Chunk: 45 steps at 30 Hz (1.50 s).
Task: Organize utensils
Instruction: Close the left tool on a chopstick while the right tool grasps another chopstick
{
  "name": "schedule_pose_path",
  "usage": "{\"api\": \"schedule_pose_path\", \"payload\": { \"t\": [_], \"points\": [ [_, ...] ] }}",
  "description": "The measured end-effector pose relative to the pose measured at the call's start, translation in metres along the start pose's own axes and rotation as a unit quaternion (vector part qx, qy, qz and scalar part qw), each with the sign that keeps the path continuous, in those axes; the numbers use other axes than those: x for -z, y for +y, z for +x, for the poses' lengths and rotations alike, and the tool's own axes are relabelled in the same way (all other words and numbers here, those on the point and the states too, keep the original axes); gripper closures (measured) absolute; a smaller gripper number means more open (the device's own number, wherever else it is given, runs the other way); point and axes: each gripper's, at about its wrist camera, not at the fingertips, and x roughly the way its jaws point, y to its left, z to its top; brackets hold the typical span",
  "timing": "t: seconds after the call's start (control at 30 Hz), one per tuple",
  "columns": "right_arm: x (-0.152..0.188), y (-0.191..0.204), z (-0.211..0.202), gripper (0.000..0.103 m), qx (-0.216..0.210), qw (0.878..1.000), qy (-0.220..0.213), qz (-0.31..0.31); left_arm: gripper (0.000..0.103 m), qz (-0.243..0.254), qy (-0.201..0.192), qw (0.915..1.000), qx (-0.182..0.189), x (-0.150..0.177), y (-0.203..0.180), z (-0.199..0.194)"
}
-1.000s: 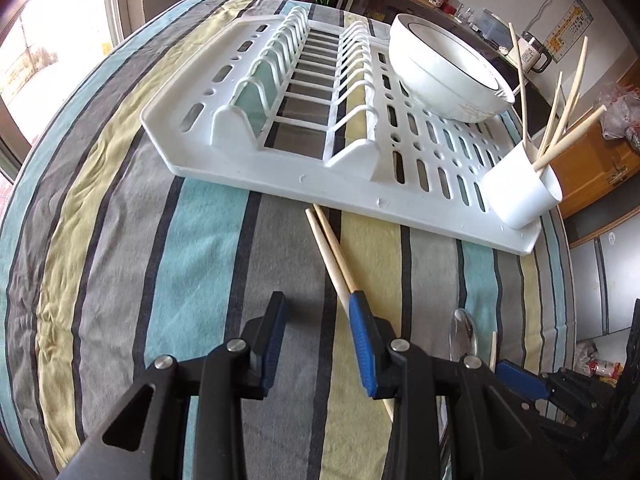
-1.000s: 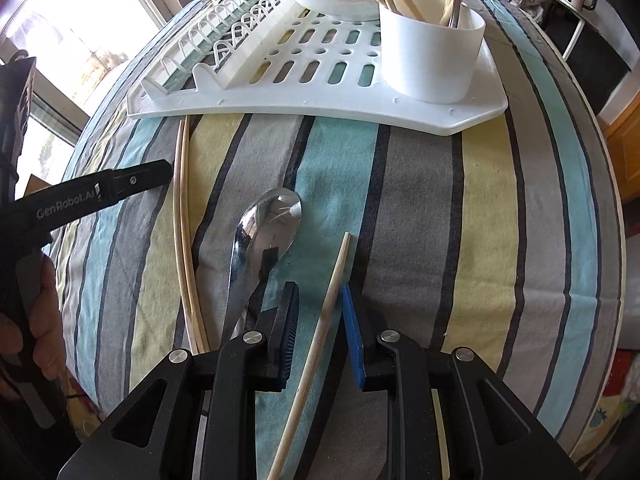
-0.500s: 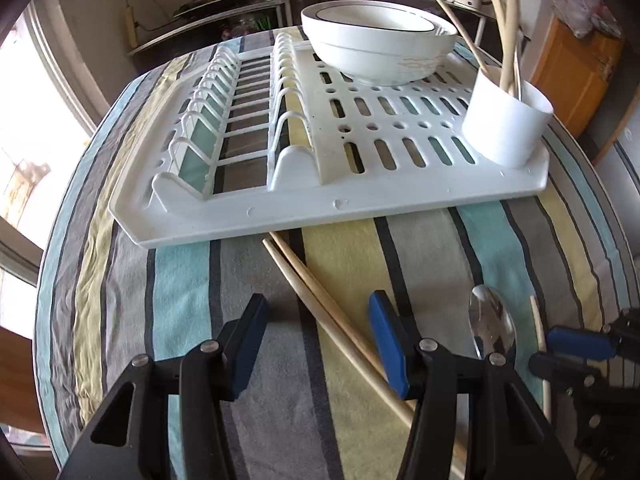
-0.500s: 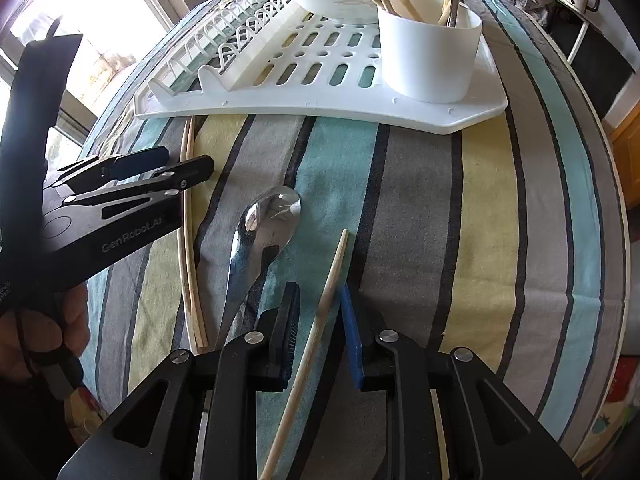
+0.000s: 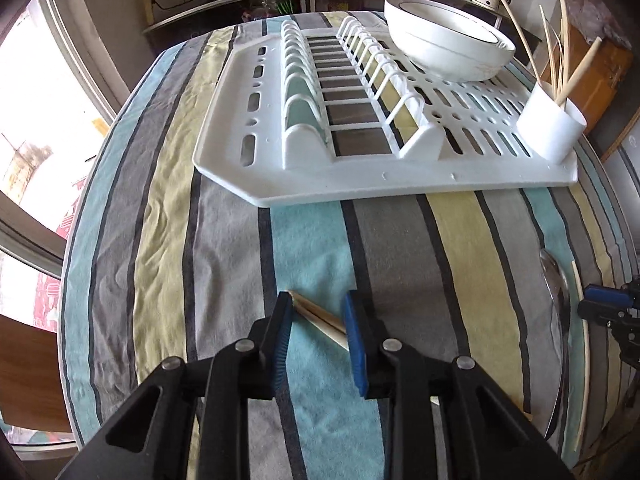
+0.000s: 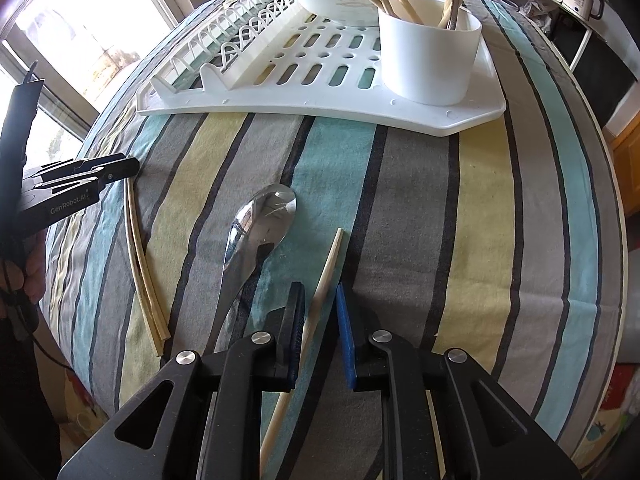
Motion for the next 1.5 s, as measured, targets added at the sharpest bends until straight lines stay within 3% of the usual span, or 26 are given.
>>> {"api": "schedule_pose_path", "payload": {
  "t": [0.17, 0.23, 0.3, 0.37, 0.57, 0.8, 1.0, 1.23, 1.5],
  "points": [
    [-0.002, 0.000, 0.001, 0.086, -0.002, 1.000, -0.002, 0.000, 0.074, 0.009, -0.015, 0.9986, 0.049, -0.003, -0.016, 0.001],
    [-0.002, 0.000, 0.001, 0.086, -0.003, 1.000, -0.003, 0.001, 0.074, 0.020, -0.020, 0.9933, 0.112, -0.009, -0.032, 0.001],
    [-0.001, -0.001, 0.001, 0.086, -0.004, 1.000, -0.004, 0.003, 0.074, 0.032, -0.034, 0.9890, 0.140, -0.014, -0.049, -0.004],
    [-0.001, -0.001, 0.001, 0.086, -0.005, 1.000, -0.005, 0.003, 0.074, 0.046, -0.049, 0.9891, 0.131, -0.014, -0.058, -0.009],
    [-0.001, -0.001, 0.001, 0.086, -0.007, 1.000, -0.006, -0.001, 0.074, 0.035, -0.030, 0.9944, 0.095, 0.000, -0.045, -0.016],
    [0.000, -0.001, 0.000, 0.086, -0.007, 1.000, -0.010, -0.001, 0.074, 0.045, -0.007, 0.9943, 0.096, 0.017, -0.048, -0.013],
    [-0.001, -0.001, 0.000, 0.086, -0.007, 1.000, -0.010, -0.001, 0.073, 0.053, -0.001, 0.9961, 0.071, 0.019, -0.063, -0.010],
    [0.000, -0.002, 0.001, 0.092, -0.002, 1.000, -0.011, -0.002, 0.087, 0.050, 0.000, 0.9962, 0.072, 0.020, -0.064, -0.012],
    [-0.002, -0.003, 0.001, 0.093, -0.002, 1.000, -0.010, -0.002, 0.087, 0.026, 0.014, 0.9976, 0.063, 0.019, -0.056, -0.010]
  ]
}}
